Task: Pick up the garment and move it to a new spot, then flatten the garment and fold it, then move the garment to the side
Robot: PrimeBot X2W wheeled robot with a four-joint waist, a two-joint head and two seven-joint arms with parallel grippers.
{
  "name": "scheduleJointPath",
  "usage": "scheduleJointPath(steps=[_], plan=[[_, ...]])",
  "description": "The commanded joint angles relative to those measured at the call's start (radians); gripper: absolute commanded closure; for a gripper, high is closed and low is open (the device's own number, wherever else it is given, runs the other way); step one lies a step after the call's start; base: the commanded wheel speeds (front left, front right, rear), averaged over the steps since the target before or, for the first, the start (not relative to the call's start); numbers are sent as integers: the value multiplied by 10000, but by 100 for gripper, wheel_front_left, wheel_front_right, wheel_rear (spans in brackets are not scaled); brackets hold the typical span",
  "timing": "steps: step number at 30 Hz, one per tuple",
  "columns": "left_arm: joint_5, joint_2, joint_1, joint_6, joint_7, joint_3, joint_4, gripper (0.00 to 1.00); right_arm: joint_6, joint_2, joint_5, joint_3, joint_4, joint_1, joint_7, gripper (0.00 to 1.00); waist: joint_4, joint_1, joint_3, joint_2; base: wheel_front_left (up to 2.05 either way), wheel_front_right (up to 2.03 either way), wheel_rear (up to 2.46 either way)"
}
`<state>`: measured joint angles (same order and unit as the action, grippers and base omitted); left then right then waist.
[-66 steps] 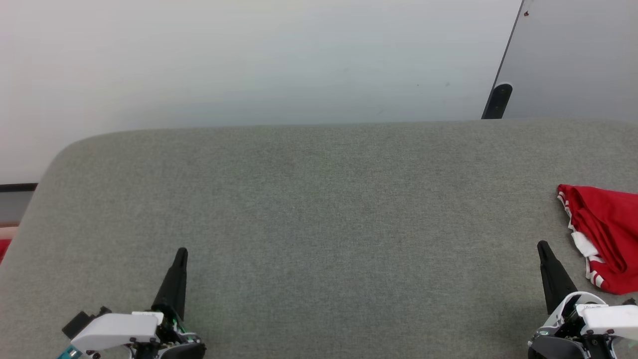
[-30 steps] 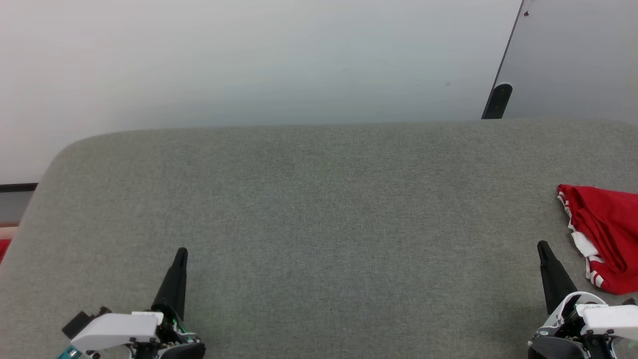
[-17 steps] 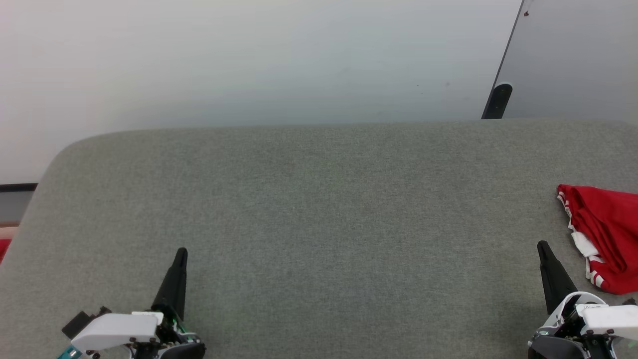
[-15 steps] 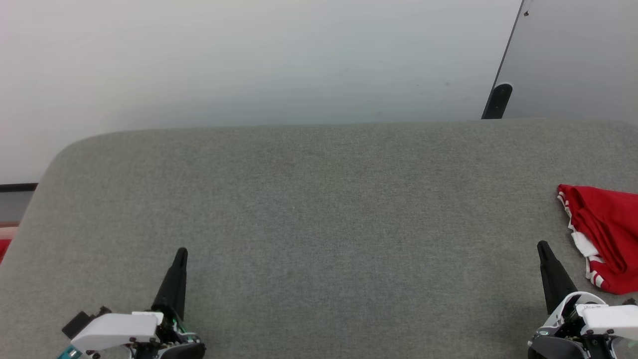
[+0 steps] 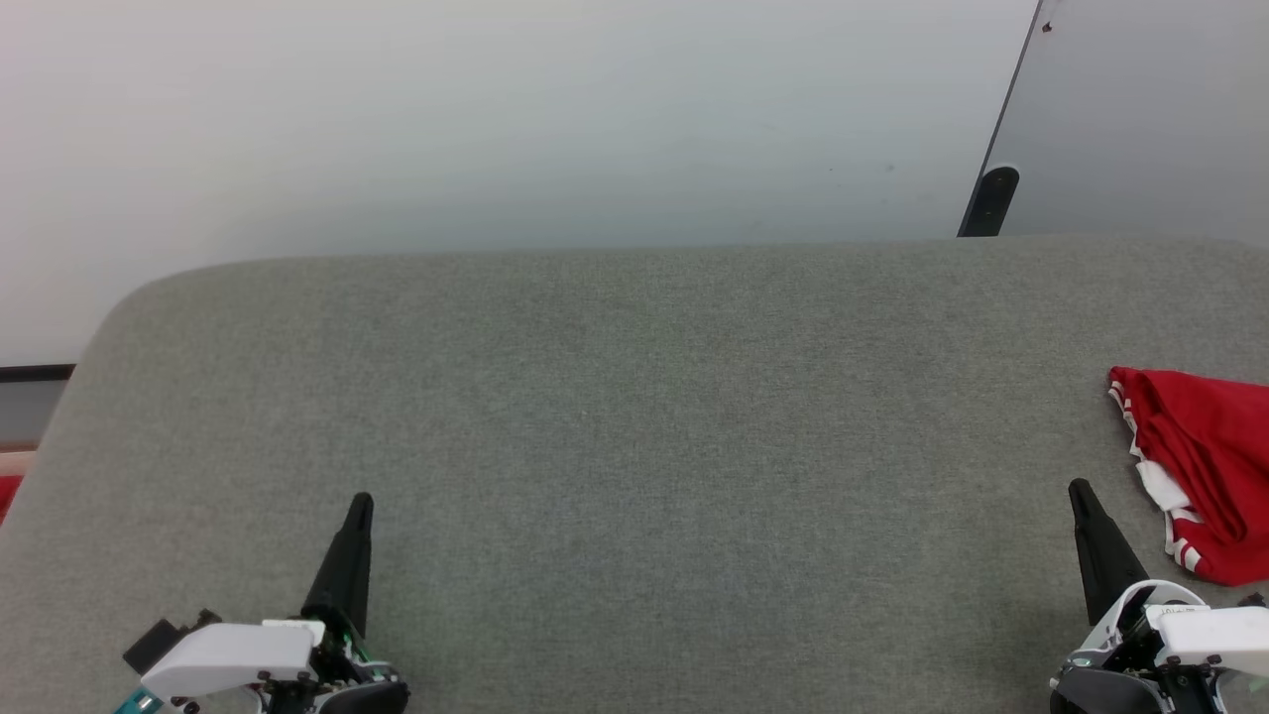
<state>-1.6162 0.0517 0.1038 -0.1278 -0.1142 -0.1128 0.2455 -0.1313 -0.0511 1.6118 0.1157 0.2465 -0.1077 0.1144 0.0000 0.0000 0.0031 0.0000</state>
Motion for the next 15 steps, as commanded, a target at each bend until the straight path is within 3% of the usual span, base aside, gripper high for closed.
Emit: scheduleJointPath(steps=[1, 15], plan=[[53, -17, 110, -57, -20, -33, 13, 100, 10, 32, 24, -38, 3, -43, 1, 100, 0, 0, 0, 0, 0, 0, 0], [49, -18, 110, -57, -25, -36, 12, 100, 10, 32, 24, -37, 2, -43, 1, 100, 0, 0, 0, 0, 0, 0, 0]])
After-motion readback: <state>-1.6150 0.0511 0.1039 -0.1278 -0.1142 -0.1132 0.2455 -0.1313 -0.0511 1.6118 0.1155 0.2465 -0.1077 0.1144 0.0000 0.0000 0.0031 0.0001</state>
